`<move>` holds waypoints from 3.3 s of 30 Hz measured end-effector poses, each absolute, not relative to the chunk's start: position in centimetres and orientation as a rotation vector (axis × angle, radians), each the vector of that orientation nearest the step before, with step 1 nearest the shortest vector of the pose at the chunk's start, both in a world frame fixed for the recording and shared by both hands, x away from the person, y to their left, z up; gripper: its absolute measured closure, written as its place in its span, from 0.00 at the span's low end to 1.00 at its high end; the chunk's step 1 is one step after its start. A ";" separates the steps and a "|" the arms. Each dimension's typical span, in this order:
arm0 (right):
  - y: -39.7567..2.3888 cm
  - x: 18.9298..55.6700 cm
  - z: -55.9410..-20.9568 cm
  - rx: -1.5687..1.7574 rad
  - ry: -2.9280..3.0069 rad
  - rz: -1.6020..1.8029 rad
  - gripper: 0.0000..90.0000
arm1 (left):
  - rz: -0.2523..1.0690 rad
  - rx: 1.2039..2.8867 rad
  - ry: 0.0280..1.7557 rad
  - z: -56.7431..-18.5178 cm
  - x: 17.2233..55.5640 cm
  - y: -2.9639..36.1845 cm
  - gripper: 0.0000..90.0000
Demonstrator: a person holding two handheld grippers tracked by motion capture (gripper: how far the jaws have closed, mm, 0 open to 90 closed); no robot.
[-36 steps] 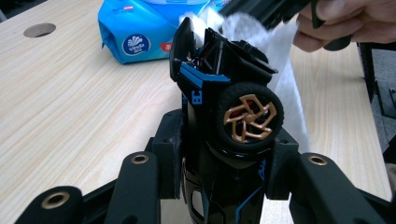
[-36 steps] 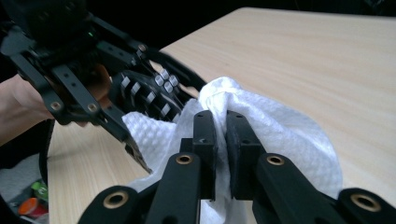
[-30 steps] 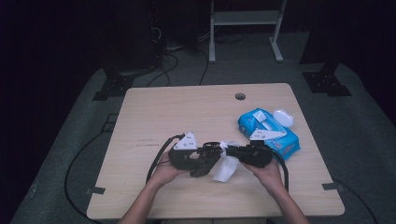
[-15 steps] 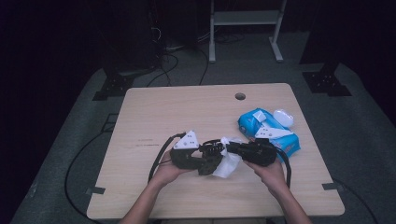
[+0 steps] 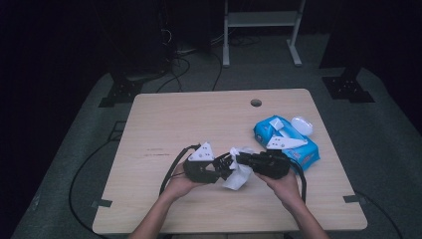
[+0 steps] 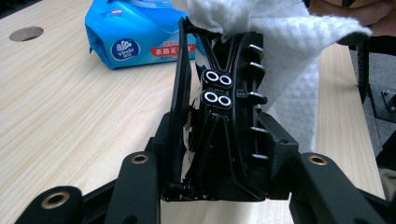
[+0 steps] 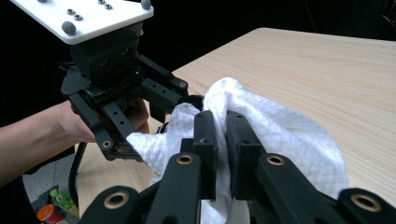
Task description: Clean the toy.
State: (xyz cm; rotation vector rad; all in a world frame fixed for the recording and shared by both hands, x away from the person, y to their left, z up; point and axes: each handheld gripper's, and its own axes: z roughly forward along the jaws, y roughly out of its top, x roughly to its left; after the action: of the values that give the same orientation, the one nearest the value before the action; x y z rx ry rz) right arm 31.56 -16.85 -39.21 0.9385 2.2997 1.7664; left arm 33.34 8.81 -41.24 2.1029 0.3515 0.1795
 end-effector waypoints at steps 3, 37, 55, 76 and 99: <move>-16.8 31.6 -39.3 0.936 2.302 1.773 0.92 | 0.178 2.106 0.347 -41.3 33.3 9.0 0.64; -14.3 31.4 -42.5 0.896 2.402 1.527 0.92 | 0.118 2.262 0.376 -45.3 34.2 11.1 0.65; -13.4 31.7 -43.6 0.887 2.401 1.454 0.91 | 0.118 2.289 0.404 -45.8 34.9 12.3 0.60; -15.1 31.7 -43.1 0.876 2.356 1.345 0.91 | 0.201 2.274 0.322 -44.8 34.4 11.4 0.64; -14.7 31.8 -43.4 0.880 2.390 1.408 0.91 | 0.196 2.308 0.316 -44.1 34.2 11.2 0.63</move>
State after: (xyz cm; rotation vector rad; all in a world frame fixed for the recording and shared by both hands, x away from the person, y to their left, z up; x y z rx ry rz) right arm 31.82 -14.73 -43.36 0.8800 2.3896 1.4075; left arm 34.22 11.17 -44.15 2.3078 0.3160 0.1961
